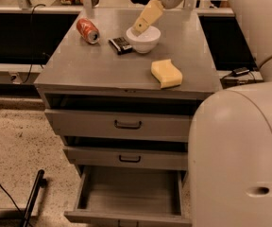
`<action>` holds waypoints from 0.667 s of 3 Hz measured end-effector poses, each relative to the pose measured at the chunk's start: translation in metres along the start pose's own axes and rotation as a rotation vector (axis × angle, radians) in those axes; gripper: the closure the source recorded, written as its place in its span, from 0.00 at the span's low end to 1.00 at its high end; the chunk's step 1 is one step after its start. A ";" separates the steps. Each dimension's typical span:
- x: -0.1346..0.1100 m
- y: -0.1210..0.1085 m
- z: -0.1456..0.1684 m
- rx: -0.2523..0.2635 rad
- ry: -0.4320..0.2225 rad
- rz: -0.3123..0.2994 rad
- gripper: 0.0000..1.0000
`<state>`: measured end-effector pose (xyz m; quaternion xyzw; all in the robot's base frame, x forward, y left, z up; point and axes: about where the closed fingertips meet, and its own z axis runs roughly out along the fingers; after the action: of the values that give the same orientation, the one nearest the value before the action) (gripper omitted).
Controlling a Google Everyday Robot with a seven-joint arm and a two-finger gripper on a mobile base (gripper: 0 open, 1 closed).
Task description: Place coke can into bottom drawer
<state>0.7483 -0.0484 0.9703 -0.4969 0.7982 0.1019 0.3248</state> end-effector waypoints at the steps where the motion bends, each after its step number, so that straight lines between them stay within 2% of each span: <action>1: -0.045 -0.005 0.013 0.042 -0.076 0.051 0.00; 2: -0.087 -0.002 0.053 0.067 -0.072 0.093 0.00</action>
Offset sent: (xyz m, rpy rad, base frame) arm 0.0965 0.1568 0.0218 0.0946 -0.0358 -0.1742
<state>0.7978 0.0390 0.9838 -0.4442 0.8113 0.1079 0.3646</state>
